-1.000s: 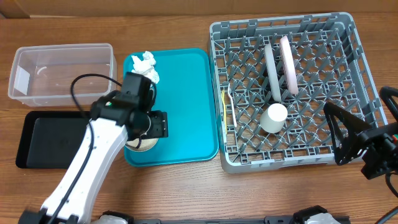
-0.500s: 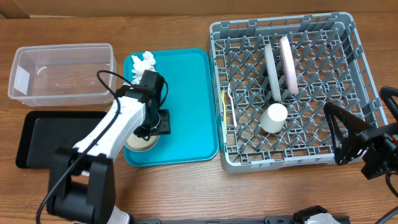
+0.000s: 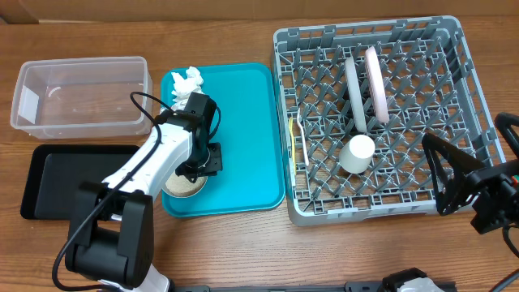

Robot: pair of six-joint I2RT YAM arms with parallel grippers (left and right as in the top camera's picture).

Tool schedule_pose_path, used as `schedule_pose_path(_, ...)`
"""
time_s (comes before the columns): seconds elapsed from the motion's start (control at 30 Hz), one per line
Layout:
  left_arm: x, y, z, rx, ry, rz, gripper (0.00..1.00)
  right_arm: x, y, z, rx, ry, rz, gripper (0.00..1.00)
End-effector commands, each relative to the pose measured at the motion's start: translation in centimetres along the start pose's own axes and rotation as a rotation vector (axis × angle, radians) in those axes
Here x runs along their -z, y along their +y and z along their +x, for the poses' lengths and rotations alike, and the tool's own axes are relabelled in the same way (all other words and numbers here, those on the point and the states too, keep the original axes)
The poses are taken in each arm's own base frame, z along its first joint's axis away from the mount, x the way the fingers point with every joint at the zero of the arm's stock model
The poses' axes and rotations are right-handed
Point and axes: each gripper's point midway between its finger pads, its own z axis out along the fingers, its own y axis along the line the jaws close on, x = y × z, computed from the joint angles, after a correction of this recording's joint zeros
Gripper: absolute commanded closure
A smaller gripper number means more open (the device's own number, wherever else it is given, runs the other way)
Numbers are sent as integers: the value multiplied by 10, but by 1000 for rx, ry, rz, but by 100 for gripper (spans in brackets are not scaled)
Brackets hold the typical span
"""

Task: Sort waste into correct bins and load items into the dishwasher rack
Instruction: 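Move the left gripper to the white rice bowl and grasp its rim, then lift the rice bowl with the left gripper over the black tray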

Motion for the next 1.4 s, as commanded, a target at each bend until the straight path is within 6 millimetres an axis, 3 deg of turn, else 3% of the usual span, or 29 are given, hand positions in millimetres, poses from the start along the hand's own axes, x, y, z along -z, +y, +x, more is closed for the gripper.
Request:
schedule_pose_path(0.0, -3, -2, -6, -25, -10, -16, 80, -1, -1, -1, -4, -3, 7, 0)
schedule_pose_path(0.13, -12, -1, -3, -36, 20, -23, 96, 0, -1, -1, -4, -4, 7, 0)
schedule_pose_path(0.4, -3, -3, -2, -34, 40, -24, 96, 0, -1, -1, -4, -4, 7, 0)
schedule_pose_path(0.73, 64, -12, -20, 5, -37, 7, 96, 0, -1, -1, -4, -4, 7, 0)
schedule_pose_path(0.9, 93, -10, -16, 64, -81, 19, 96, 0, -1, -1, -4, -4, 7, 0)
schedule_pose_path(1.2, 154, 17, -1, 180, -248, 11, 96, 0, -1, -1, -4, -4, 7, 0)
schedule_pose_path(1.37, 178, 52, -4, 282, -324, 43, 96, 0, -1, -1, -4, -4, 7, 0)
